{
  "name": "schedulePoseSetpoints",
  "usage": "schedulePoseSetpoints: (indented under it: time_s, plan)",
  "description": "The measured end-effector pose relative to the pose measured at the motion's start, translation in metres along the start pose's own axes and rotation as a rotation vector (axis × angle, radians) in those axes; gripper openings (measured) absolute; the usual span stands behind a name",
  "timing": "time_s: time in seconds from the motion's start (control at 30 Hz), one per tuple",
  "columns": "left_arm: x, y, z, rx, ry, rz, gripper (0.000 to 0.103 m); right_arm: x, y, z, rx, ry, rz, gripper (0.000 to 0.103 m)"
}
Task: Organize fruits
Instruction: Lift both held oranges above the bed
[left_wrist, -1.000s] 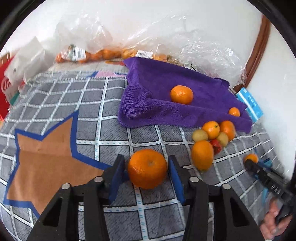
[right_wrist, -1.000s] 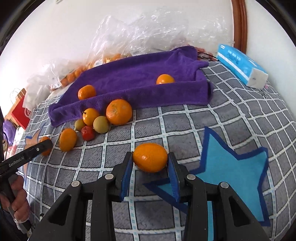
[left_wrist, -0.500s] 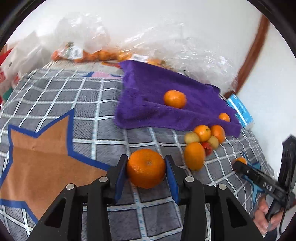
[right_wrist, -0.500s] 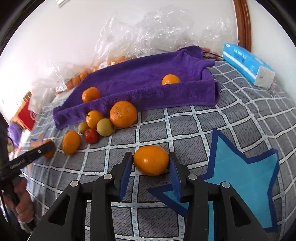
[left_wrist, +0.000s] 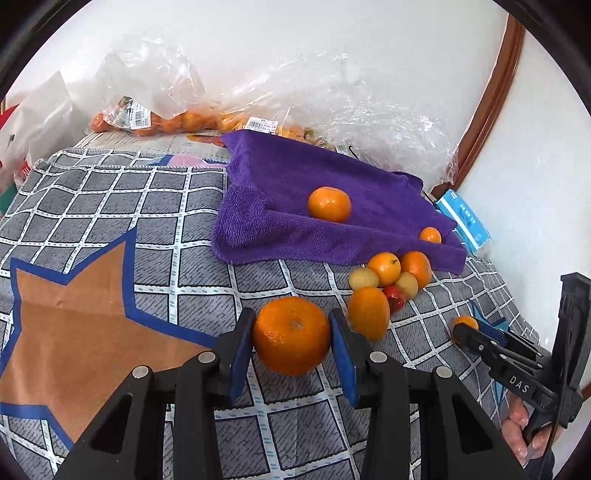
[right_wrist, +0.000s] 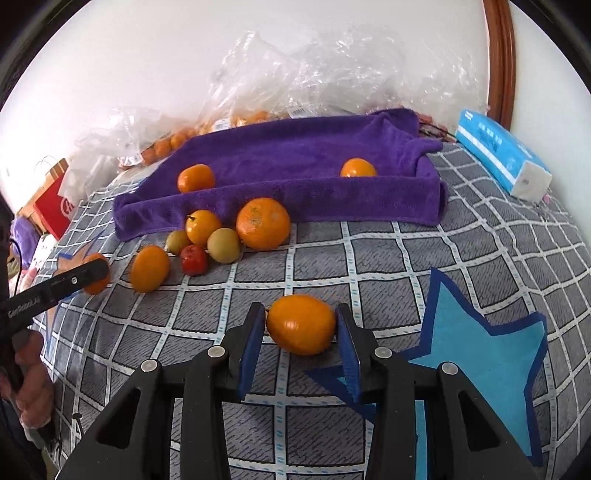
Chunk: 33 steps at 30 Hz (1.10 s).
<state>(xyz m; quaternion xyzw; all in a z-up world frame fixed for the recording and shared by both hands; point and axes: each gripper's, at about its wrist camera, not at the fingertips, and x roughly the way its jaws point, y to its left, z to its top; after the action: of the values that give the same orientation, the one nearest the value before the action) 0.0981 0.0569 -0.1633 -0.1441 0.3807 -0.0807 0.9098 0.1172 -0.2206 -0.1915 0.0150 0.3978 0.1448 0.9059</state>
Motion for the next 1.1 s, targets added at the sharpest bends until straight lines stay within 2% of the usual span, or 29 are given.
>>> schedulePoseSetpoints:
  time_s: [0.33,0.47,0.57,0.7,1.1]
  plan:
    - [-0.007,-0.004,0.000,0.015,-0.035,-0.004,0.038,-0.008,-0.002,-0.001,0.008,-0.042,0.032,0.037]
    - [-0.005,-0.003,-0.001,0.003,-0.024,-0.004,0.038,-0.001,0.001,0.000,-0.007,-0.005,0.008,0.037]
    - [-0.007,-0.005,-0.001,0.012,-0.032,-0.002,0.038,0.011,0.007,0.001,-0.038,0.055,-0.020,0.036]
    - [-0.007,-0.004,-0.001,0.008,-0.034,-0.004,0.038,0.002,0.013,0.000,-0.072,0.012,-0.009,0.036]
    - [-0.011,-0.005,-0.001,0.004,-0.063,-0.015,0.038,-0.014,0.000,0.000,-0.006,-0.064,0.036,0.036]
